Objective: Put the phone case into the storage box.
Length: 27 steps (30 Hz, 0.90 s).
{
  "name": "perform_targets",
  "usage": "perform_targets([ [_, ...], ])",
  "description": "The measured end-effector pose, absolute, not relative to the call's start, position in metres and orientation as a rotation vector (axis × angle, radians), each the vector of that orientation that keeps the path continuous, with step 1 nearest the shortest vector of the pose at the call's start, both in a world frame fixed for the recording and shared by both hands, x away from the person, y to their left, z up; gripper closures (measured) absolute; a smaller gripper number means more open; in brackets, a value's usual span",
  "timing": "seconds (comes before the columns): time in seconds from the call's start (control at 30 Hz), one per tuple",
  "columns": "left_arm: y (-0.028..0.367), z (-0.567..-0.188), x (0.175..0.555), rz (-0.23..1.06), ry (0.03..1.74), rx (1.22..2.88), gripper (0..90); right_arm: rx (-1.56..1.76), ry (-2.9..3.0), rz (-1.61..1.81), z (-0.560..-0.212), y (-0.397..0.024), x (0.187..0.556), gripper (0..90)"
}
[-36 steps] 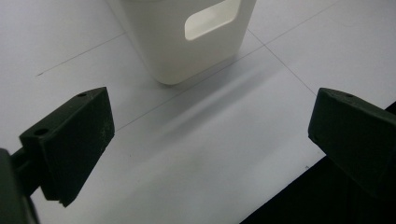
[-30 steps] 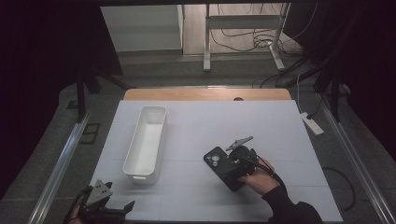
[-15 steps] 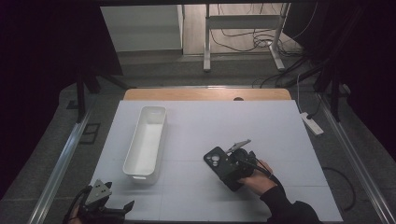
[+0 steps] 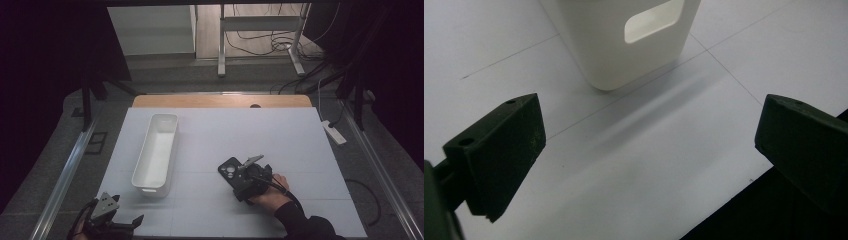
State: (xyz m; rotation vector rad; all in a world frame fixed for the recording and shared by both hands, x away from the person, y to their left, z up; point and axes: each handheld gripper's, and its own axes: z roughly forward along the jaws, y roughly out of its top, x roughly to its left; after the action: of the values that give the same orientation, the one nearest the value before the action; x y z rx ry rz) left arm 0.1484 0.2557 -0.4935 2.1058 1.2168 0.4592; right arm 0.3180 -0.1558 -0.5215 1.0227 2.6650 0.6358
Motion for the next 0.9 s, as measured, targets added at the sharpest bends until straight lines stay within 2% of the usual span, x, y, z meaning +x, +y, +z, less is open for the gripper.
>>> perform_targets([
  [0.17, 0.256, -0.493, 0.148, 0.46, 1.218, 2.103, 0.3, 1.03, 2.667, 0.617, -0.521, -0.155, 0.318, 0.2],
  [0.3, 0.256, -0.493, 0.148, 0.464, 1.225, 2.09, 0.0, 1.039, 2.678, 0.602, -0.515, -0.154, 0.315, 12.0],
  [0.63, 0.256, -0.493, 0.148, 0.448, 1.205, 2.098, 0.0, 1.021, 2.704, 0.599, -0.513, -0.157, 0.318, 14.8],
  [0.9, 0.261, -0.493, 0.151, 0.36, 1.163, 2.084, 0.0, 1.0, 2.701, 0.672, -0.504, -0.163, 0.317, 15.0],
])
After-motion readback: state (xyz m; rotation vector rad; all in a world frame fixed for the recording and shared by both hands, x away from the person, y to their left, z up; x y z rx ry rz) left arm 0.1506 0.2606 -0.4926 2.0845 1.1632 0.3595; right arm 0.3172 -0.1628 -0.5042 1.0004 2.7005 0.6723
